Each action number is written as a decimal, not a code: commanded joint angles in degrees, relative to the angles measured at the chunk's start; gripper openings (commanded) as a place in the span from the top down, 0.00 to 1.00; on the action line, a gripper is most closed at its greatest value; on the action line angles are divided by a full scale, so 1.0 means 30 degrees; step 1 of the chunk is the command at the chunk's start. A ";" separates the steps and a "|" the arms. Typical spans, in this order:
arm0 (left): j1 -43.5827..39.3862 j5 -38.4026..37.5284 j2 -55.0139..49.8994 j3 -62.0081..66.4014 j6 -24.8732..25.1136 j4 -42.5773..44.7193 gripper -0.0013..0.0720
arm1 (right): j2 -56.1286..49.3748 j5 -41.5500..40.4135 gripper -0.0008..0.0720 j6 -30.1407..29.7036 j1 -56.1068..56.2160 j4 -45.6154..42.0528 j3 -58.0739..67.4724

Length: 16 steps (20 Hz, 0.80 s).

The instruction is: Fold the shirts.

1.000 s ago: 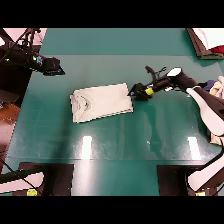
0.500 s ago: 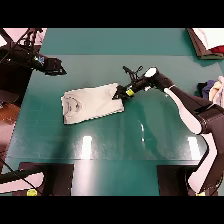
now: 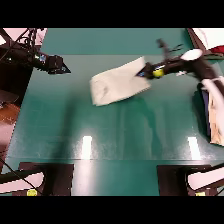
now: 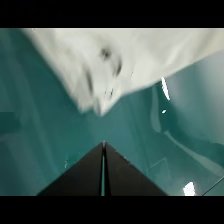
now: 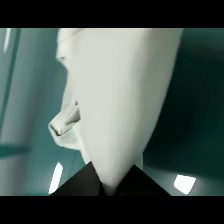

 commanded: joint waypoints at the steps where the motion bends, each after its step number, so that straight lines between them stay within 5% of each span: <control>1: -0.0007 0.0284 0.0000 -0.0007 -0.0022 -0.0721 0.95 | 0.3570 -0.1282 0.97 0.0925 -0.4619 -0.3300 -0.1851; 7: -0.0007 0.0787 0.0000 -0.0007 -0.0168 -0.1421 0.95 | 0.5370 -0.3424 0.97 0.1035 -1.1635 -0.3257 -0.2521; 16: -0.0007 0.1086 0.0000 -0.0007 -0.0160 -0.1639 0.95 | 0.5377 -0.6492 0.97 0.1712 -1.3930 -0.2419 -0.1785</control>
